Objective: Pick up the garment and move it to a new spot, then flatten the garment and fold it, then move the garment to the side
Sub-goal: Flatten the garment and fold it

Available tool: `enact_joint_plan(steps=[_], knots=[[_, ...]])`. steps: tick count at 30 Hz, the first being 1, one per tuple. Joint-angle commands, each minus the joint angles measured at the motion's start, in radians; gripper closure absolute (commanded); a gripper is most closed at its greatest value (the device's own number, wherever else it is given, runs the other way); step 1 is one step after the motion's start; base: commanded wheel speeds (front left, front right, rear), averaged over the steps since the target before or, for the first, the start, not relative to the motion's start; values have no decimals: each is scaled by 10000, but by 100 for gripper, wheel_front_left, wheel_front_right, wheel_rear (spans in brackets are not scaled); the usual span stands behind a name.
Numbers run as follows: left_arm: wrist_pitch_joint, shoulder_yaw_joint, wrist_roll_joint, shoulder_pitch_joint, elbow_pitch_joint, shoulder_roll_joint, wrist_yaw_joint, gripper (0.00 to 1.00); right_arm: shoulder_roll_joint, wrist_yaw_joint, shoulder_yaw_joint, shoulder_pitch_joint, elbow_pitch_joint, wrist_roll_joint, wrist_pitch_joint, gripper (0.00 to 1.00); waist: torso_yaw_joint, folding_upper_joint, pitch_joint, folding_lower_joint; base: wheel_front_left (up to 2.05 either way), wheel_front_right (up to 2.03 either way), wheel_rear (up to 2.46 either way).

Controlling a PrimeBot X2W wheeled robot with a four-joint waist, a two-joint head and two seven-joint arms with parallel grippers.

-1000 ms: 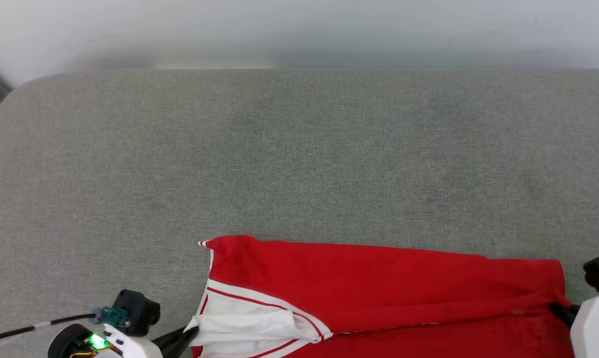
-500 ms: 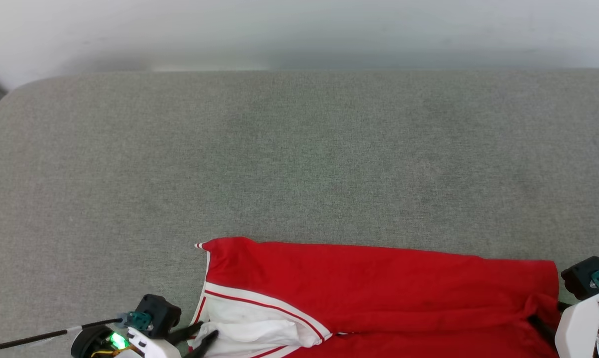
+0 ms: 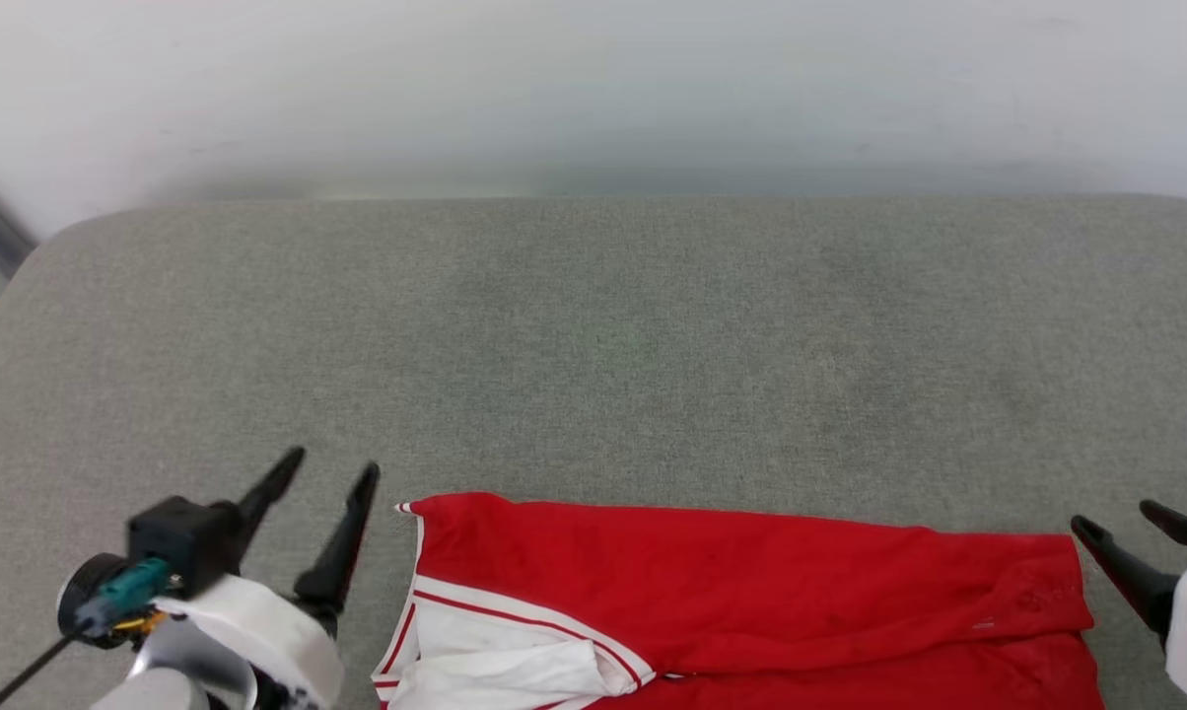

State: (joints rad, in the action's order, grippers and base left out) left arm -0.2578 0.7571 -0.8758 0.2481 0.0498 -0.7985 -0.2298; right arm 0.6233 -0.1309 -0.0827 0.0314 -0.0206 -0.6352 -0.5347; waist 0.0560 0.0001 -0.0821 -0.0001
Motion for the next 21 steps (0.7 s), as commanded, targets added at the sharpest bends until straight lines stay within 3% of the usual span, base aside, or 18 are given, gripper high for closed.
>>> enact_joint_plan(steps=[1, 4, 7, 15, 21], knots=[[-65, -510, 47, -238, 250, 289, -189, 0, -260, 6, 371, -249, -96, -21, -114, 0, 36, -1, 45, 1, 0, 0, 0], [-79, -2226, 893, -952, 965, 996, -407, 0, -1002, 4, 1263, -588, -238, 167, -393, 0, 123, -1, 45, 1, 0, 0, 0], [-79, -3587, 2289, -1789, 1609, 1747, -148, 0, -1895, 4, 2128, -843, -169, 373, -616, 0, 200, -1, 7, 1, 0, 0, 0], [-80, -5805, 5054, -3206, 2389, 3675, 1204, 0, -4074, 4, 3863, -1166, 96, 1013, -1054, 0, 484, -1, -252, 1, 0, 0, 0], [-75, -6743, 5924, -3370, 2221, 4787, 2367, 0, -4771, 4, 4449, -1128, 743, 1774, -1120, 0, 718, -1, -539, 1, 0, 0, 0]])
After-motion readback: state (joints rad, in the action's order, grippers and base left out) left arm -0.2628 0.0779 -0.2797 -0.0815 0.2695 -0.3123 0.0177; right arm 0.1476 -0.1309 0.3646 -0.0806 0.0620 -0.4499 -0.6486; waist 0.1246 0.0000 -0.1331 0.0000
